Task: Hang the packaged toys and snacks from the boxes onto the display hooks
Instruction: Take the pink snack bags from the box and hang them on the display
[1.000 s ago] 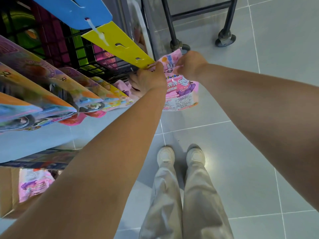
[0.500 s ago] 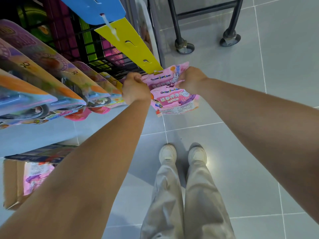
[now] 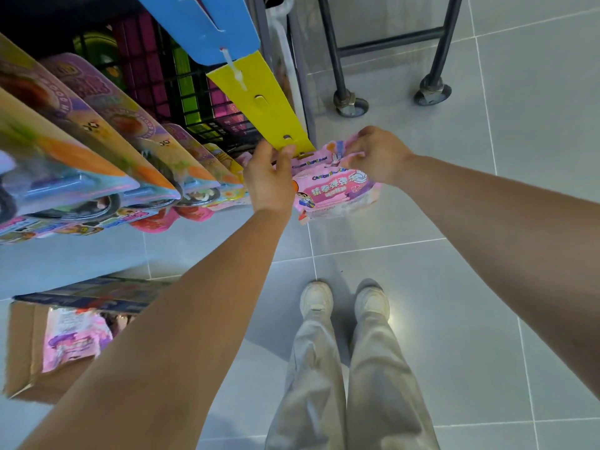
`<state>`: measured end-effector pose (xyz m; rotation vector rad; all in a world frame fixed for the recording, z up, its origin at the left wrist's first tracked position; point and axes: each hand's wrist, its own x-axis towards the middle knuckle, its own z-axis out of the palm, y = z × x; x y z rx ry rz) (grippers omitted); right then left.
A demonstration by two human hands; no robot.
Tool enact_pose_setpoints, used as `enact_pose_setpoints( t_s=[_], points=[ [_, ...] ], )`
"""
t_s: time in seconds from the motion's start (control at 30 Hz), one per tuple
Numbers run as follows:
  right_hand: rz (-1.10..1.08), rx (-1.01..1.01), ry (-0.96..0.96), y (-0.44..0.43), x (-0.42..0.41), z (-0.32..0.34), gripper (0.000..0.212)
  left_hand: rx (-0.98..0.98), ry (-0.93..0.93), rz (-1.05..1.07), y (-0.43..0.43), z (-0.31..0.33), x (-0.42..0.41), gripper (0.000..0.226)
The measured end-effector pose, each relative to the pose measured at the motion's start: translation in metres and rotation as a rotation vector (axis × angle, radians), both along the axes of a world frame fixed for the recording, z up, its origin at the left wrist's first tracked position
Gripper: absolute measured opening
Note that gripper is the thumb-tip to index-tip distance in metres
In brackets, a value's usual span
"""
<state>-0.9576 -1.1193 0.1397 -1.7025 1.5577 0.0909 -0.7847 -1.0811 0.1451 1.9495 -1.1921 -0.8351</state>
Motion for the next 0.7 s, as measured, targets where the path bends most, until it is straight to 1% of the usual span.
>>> enact_pose_setpoints(
  t_s=[0.13, 0.23, 0.3, 0.33, 0.47, 0.53, 0.6, 0.67, 0.7],
  points=[
    [0.057, 0.081, -0.019, 0.003, 0.005, 0.005, 0.027, -0.006, -0.014, -0.062, 0.011, -0.002, 0.006, 0.021],
    [0.072, 0.103, -0.064, 0.012, 0.014, 0.003, 0.024, 0.047, -0.020, -0.034, 0.001, 0.002, 0.014, 0.017],
    [0.076, 0.058, -0.062, 0.014, 0.022, 0.001, 0.026, 0.089, -0.036, 0.021, -0.010, 0.006, 0.021, 0.031],
    [0.059, 0.023, -0.061, 0.015, 0.025, 0.003, 0.027, 0.099, -0.049, 0.022, -0.015, 0.009, 0.024, 0.034],
    [0.021, -0.103, -0.086, 0.009, 0.027, 0.008, 0.027, 0.162, -0.208, -0.054, -0.019, 0.019, 0.024, 0.014],
    [0.057, -0.141, -0.066, 0.008, 0.029, 0.015, 0.028, 0.177, -0.233, -0.089, -0.015, 0.016, 0.026, 0.011],
    [0.116, -0.186, -0.005, 0.007, 0.033, 0.022, 0.029, 0.173, -0.160, -0.128, -0.011, 0.009, 0.029, 0.012],
    [0.136, -0.247, 0.040, 0.005, 0.037, 0.029, 0.031, 0.192, -0.067, -0.112, -0.006, 0.007, 0.032, 0.027],
    [0.137, -0.273, 0.053, 0.004, 0.039, 0.033, 0.031, 0.200, -0.054, -0.096, -0.003, 0.008, 0.032, 0.030]
  ],
)
